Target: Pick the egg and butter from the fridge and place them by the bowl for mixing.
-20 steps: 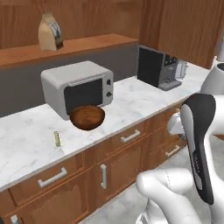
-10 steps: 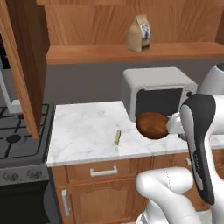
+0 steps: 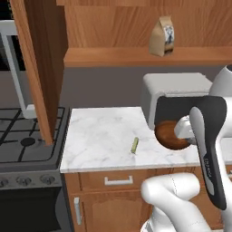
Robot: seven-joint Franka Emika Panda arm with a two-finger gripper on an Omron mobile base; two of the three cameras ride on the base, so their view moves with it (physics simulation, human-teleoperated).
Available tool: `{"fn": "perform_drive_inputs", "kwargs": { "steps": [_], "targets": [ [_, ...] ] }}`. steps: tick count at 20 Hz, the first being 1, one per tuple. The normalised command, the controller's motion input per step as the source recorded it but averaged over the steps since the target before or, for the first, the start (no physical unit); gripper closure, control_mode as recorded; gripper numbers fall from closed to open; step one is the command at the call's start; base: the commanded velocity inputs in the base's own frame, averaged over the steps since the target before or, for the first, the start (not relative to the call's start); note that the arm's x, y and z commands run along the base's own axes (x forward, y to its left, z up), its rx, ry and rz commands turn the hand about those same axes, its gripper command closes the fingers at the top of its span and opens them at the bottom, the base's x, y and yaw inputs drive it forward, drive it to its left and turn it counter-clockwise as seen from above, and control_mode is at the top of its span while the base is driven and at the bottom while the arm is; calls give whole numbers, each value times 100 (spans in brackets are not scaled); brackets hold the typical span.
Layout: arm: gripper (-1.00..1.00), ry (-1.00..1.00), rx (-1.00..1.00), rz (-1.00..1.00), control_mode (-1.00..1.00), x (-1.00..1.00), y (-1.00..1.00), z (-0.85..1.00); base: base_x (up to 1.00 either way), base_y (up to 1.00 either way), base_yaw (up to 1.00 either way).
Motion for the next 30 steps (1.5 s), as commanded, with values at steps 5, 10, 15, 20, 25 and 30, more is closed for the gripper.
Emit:
{"fn": "perform_drive_inputs", "kwargs": {
  "steps": [5,10,15,20,25,30],
  "targets": [
    [100,0,0,0,100,0,0,0,52,39,0],
    [100,0,0,0,100,0,0,0,43,31,0],
    [100,5,0,0,-100,35,16,-18,39,24,0],
    [100,5,0,0,-100,89,6,-57,0,0,0],
    [100,4,0,-2,-100,79,-1,-63,0,0,0],
    [100,3,0,-6,-100,64,-19,-62,0,0,0]
  ]
}}
